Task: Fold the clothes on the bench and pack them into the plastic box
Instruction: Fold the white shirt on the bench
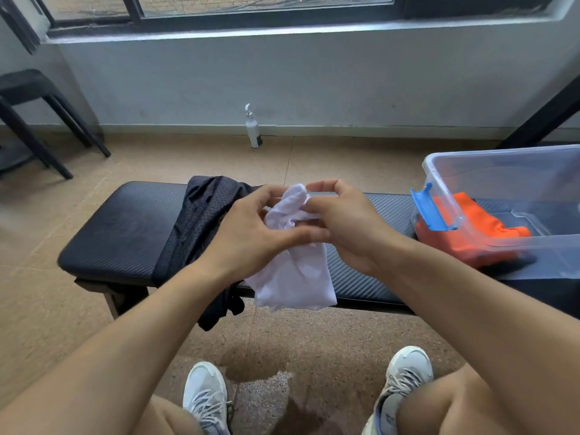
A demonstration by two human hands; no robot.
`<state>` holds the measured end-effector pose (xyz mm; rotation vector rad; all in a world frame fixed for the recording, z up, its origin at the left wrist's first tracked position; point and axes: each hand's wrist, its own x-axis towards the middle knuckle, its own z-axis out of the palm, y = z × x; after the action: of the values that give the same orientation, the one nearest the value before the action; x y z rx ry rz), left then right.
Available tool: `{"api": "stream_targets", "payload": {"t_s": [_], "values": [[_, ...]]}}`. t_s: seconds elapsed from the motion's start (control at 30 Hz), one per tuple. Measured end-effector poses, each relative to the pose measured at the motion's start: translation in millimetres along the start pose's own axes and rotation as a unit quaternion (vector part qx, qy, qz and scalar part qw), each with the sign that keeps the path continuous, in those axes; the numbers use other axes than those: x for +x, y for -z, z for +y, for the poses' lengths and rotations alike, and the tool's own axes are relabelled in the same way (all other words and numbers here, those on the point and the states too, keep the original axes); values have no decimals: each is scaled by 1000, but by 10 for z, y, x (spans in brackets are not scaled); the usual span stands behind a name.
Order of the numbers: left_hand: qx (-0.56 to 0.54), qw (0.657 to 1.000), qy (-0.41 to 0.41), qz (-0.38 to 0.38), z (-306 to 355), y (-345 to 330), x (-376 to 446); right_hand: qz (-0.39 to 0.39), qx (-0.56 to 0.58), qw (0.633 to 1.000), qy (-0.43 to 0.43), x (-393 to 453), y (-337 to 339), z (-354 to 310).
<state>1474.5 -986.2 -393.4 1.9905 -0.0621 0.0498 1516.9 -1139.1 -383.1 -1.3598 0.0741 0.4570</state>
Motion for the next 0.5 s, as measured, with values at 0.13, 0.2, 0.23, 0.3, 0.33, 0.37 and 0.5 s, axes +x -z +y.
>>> {"api": "stream_targets", "payload": {"t_s": [0.13,0.2,0.23,0.3,0.33,0.37,0.5], "values": [[60,997,-51,-23,-88,40,23,-34,28,999,-9,-29,62,-80],[44,997,-57,5,-86,75,53,-57,-32,998,27,-38,120,-122],[34,998,-58,9,-77,93,62,-65,-100,991,66,-38,169,-137],[28,998,-63,12,-66,146,81,-61,-305,935,168,-58,273,-160],[24,997,-69,4,-54,178,86,-58,-411,884,214,-59,324,-156],[13,997,-75,-18,-38,211,87,-62,-487,835,247,-59,362,-146],[-43,989,-100,-104,7,314,55,-126,-507,813,257,-39,399,-82]]}}
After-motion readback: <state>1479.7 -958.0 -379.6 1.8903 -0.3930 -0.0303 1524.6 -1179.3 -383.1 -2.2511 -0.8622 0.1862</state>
